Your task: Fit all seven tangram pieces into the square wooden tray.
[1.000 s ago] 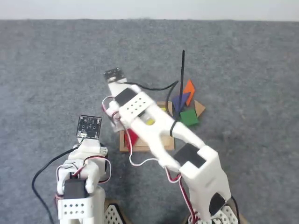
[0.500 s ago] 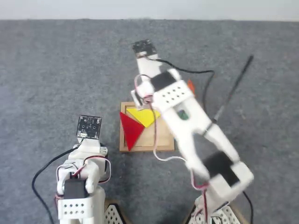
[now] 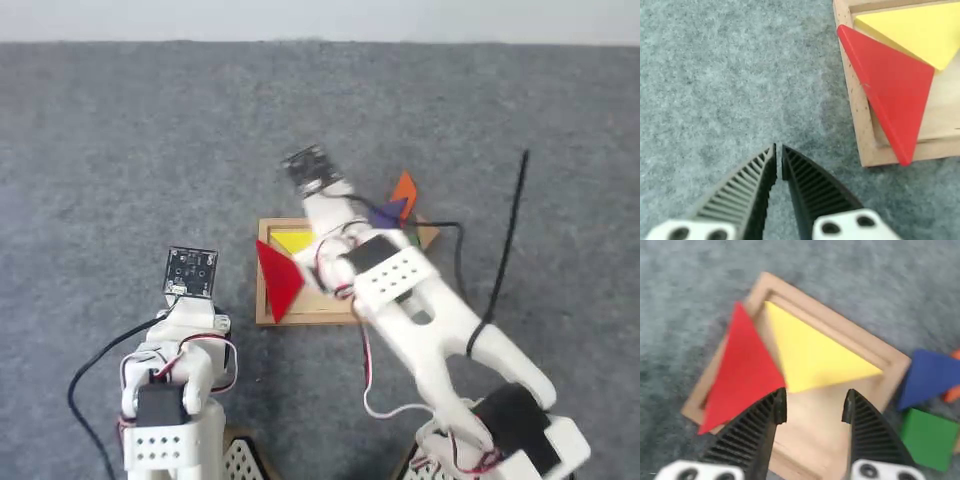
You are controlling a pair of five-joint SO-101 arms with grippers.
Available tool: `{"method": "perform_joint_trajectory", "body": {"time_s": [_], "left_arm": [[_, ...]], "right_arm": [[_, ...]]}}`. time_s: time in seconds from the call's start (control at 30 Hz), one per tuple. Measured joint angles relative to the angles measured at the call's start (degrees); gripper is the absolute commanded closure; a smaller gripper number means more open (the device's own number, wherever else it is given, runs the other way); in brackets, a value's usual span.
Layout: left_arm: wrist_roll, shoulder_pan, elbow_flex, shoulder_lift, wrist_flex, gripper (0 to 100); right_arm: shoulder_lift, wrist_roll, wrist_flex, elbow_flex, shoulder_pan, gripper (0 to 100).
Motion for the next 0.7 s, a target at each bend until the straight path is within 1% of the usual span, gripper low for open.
{"method": "perform_joint_trajectory", "body": {"time_s": [0.13,0.27,0.43,0.57,0.7], "left_arm": [[0.0,0.0,0.0,0.0,0.0,98],[0.0,0.0,0.0,0.0,0.0,98],[0.0,-0.09,0.0,0.0,0.0,98],[0.0,0.0,0.0,0.0,0.0,98],[0.0,-0.09,0.0,0.0,0.0,98]], "right_arm": [[0.18,0.0,-0.62,-0.09,-4.04,82.3],[4.4,0.0,-1.23,-0.26,-4.57,82.3],[9.32,0.0,-1.32,-4.4,-7.3,82.3],[10.46,0.0,-1.32,-6.95,-9.58,82.3],[10.9,0.0,-1.32,-9.49,-10.02,82.3]]}}
